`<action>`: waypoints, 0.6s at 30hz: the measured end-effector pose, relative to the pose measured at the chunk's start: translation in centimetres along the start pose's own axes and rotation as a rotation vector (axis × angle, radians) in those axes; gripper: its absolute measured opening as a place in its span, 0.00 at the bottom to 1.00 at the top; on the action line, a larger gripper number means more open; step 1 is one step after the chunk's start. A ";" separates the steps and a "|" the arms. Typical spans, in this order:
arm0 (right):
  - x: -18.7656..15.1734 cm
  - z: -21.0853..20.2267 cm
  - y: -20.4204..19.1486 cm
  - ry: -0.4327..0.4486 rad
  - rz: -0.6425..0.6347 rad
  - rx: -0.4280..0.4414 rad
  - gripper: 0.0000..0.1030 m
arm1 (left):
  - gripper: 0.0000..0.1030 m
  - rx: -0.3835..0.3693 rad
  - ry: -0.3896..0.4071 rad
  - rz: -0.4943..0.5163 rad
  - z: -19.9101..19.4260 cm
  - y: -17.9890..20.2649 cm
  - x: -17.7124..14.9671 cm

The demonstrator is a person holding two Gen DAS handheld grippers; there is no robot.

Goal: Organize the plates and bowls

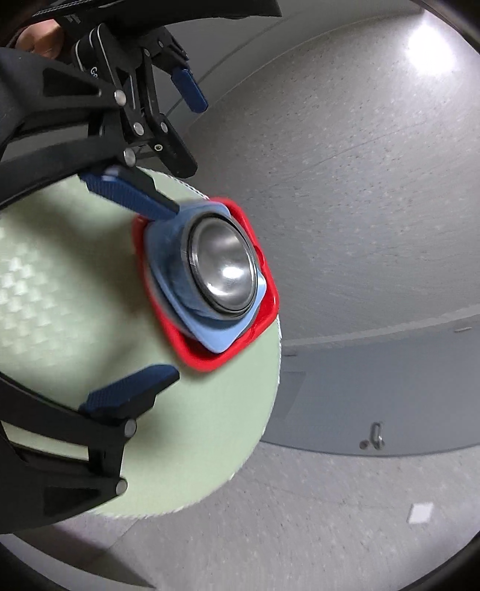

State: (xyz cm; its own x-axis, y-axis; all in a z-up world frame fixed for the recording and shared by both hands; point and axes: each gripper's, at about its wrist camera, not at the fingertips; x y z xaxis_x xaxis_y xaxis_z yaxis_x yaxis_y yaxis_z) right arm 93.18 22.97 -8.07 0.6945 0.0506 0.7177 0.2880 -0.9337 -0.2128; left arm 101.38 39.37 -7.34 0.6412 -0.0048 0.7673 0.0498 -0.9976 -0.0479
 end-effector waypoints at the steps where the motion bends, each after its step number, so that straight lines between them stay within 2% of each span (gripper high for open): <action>1: -0.7 -1.4 -0.1 0.012 -0.005 -0.005 0.85 | 0.99 0.005 0.017 0.005 -1.2 0.5 -0.7; 8: -5.3 -10.8 1.0 0.111 -0.020 -0.019 0.94 | 0.99 0.056 0.152 0.032 -12.3 5.4 -6.7; 12: -8.8 -16.2 2.2 0.157 -0.035 -0.019 0.98 | 0.99 0.061 0.179 0.028 -17.5 8.8 -11.1; 18: -14.4 -23.8 5.4 0.196 -0.058 -0.020 1.00 | 0.99 0.063 0.195 0.009 -27.3 13.8 -19.0</action>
State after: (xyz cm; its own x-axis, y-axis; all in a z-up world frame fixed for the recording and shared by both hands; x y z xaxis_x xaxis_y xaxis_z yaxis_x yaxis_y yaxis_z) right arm 69.00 8.76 -3.80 0.5353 0.0362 0.8439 0.3093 -0.9381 -0.1560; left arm 69.00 23.85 -5.09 0.4818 -0.0331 0.8757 0.0964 -0.9912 -0.0905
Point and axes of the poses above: each gripper's, at about its wrist camera, not at the fingertips, and z roughly the way its jaws point, y to its right, x to its top, and after that the axes turned 5 degrees about z, right-handed
